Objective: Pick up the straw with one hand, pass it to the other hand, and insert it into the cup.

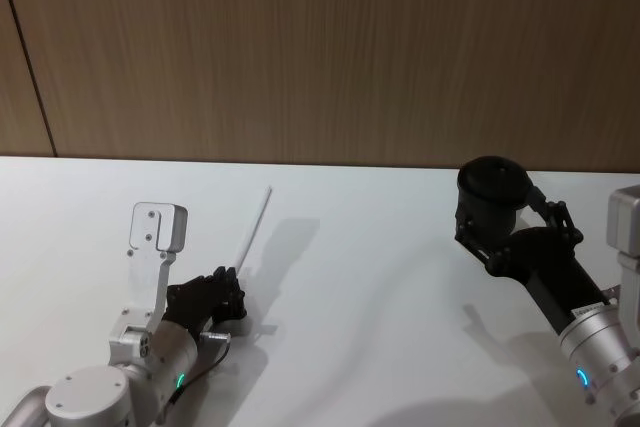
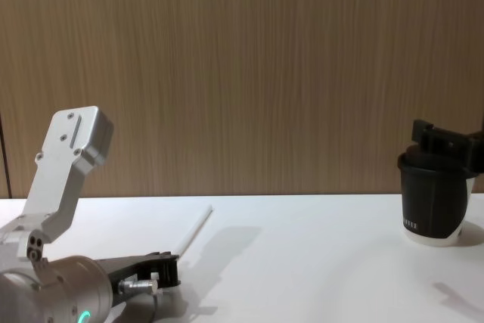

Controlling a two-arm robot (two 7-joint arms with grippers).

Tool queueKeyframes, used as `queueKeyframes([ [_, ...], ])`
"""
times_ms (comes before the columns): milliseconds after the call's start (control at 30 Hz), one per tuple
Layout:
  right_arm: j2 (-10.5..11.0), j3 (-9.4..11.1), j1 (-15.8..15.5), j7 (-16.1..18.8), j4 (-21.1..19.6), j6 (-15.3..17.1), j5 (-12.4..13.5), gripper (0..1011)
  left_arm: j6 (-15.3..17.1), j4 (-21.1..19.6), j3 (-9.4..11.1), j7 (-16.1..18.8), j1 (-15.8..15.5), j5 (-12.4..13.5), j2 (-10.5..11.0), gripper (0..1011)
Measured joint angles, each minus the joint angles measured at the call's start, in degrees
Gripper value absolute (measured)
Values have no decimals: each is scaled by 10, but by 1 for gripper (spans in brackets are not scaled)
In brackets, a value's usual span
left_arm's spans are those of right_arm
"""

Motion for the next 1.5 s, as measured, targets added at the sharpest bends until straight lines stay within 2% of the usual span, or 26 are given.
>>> queueKeyframes([
  [33, 0, 0, 0, 0, 0, 0, 0, 1001, 0, 0, 0, 0, 0, 0, 0, 49],
  [167, 0, 0, 0, 0, 0, 0, 0, 1001, 0, 0, 0, 0, 0, 0, 0, 4],
  [1200, 0, 0, 0, 0, 0, 0, 0, 1001, 0, 0, 0, 0, 0, 0, 0, 0],
  [1500, 0, 0, 0, 0, 0, 0, 0, 1001, -15, -11, 7, -5, 4, 14, 5, 0],
])
